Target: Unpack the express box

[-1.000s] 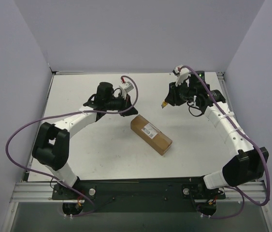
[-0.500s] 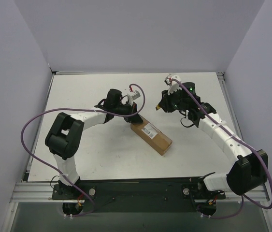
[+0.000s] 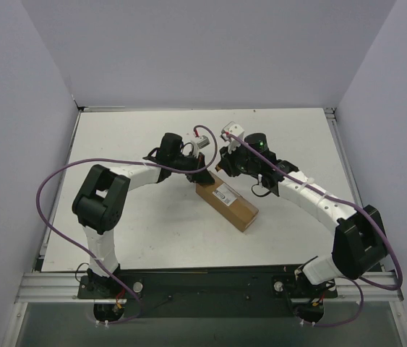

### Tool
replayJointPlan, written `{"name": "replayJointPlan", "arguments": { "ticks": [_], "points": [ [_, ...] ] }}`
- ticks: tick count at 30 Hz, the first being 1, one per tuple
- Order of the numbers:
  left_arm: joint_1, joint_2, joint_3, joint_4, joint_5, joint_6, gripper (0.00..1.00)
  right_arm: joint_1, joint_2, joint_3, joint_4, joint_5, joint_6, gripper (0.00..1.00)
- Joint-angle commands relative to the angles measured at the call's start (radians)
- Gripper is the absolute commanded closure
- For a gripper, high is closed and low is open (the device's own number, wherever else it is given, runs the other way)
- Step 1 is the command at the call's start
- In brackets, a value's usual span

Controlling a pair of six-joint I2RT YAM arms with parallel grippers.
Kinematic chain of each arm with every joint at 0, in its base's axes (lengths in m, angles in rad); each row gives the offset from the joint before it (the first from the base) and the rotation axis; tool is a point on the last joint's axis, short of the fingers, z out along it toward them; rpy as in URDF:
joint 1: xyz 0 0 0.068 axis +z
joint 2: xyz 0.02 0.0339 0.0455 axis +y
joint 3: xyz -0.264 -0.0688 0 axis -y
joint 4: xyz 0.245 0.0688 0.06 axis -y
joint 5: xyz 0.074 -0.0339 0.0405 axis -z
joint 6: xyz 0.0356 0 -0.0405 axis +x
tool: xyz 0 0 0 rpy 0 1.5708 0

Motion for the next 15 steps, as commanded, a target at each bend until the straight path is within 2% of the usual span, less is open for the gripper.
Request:
{"name": "replayJointPlan", "arguments": {
  "ticks": [1, 9, 15],
  "points": [
    [0.008, 0.025, 0.017, 0.012, 0.018, -0.003, 1.0, 0.025, -0.001, -0.03, 0.169, 0.065, -0.037, 1.0],
    [0.019, 0.025, 0.003, 0.003, 0.03, 0.01, 1.0, 0.028, 0.038, -0.027, 0.141, 0.126, 0.005, 1.0],
    [0.019, 0.025, 0.003, 0.003, 0.033, 0.01, 1.0, 0.025, 0.042, -0.024, 0.109, 0.102, 0.032, 1.0]
  ]
}}
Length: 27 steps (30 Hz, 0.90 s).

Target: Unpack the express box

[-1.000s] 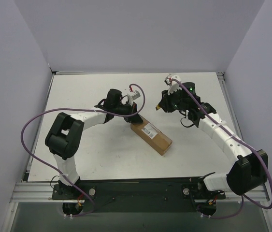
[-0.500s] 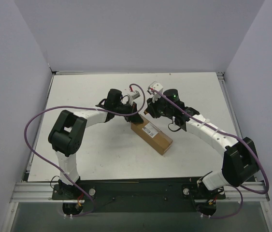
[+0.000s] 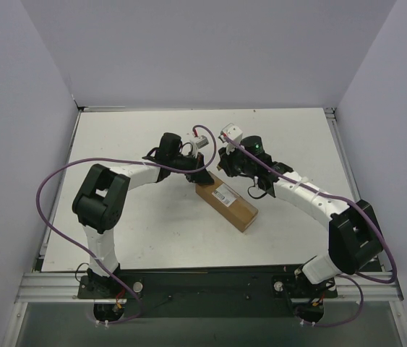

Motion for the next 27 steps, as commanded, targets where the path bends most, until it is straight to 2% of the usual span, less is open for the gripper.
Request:
{"name": "replayJointPlan", "arguments": {
  "ticks": [1, 27],
  "points": [
    [0.01, 0.021, 0.002, 0.002, 0.003, 0.011, 1.0, 0.002, -0.005, 0.008, 0.024, -0.017, 0.035, 1.0],
    [0.011, 0.038, 0.005, 0.006, 0.025, 0.005, 1.0, 0.005, 0.024, 0.037, -0.017, -0.059, 0.047, 1.0]
  ]
}}
